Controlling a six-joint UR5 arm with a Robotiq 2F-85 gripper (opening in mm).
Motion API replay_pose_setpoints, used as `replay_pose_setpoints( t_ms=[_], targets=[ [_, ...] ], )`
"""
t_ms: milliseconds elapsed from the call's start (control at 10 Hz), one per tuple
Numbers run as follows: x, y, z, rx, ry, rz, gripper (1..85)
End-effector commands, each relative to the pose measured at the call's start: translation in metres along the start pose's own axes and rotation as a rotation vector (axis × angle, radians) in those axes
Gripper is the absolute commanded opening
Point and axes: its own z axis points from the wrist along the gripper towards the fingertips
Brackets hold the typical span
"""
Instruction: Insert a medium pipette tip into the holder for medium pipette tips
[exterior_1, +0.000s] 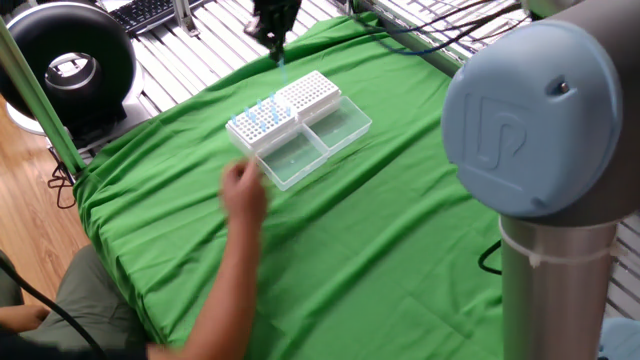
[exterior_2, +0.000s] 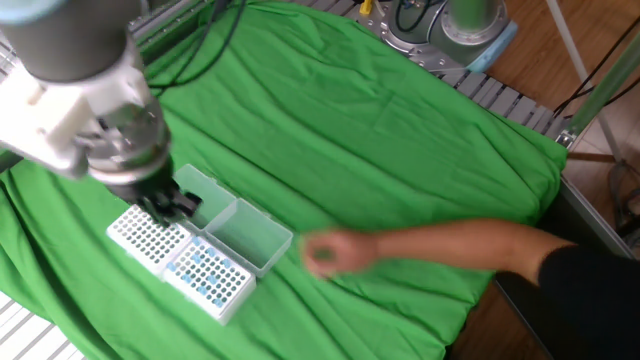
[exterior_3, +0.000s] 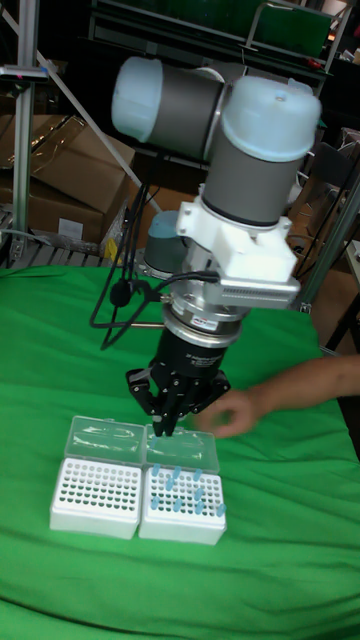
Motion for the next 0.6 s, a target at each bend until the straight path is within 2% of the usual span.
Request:
replay_pose_setpoints(
  t_ms=[0,200,300,400,500],
  targets=[
    [0.000,-0.005,0.002,-0.042,-0.030,0.054,1.0],
    [0.008,-0.015,0.003,-0.003,-0.001,0.221,1.0],
    [0.006,-0.020,0.003,0.014,-0.012,0.257,1.0],
    [0.001,-0.020,0.003,0.012,-0.029,0.207,1.0],
    [-0.001,-0.023,0.003,-0.020,-0.046,0.152,1.0]
  ],
)
